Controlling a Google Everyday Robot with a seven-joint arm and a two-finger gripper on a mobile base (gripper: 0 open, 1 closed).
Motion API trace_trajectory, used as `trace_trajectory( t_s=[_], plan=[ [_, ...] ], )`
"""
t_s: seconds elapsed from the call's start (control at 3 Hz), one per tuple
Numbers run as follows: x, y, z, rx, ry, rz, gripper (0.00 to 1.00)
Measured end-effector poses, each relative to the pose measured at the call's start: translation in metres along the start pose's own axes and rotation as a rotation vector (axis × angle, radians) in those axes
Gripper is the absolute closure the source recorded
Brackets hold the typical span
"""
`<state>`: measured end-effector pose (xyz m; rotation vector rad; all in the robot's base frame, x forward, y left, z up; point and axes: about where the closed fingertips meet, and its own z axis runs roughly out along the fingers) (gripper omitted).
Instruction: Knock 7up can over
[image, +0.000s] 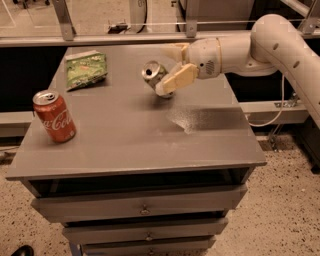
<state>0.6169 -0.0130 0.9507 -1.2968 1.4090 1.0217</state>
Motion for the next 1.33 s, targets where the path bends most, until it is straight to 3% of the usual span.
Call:
trace_trajectory(
  t_s=[0.33,0.67,1.0,1.33],
  plan=[
    [0.006,0.026,-0.001,-0.048,-0.005,0.029,0.0],
    [0.007,0.026,-0.002,-0.048,-0.003,0.031,0.0],
    [0.018,-0.006,-0.033,-0.006,0.008,-0.013,0.0],
    [0.011,-0.011,-0.04,0.009,0.001,-0.029,0.0]
  ],
)
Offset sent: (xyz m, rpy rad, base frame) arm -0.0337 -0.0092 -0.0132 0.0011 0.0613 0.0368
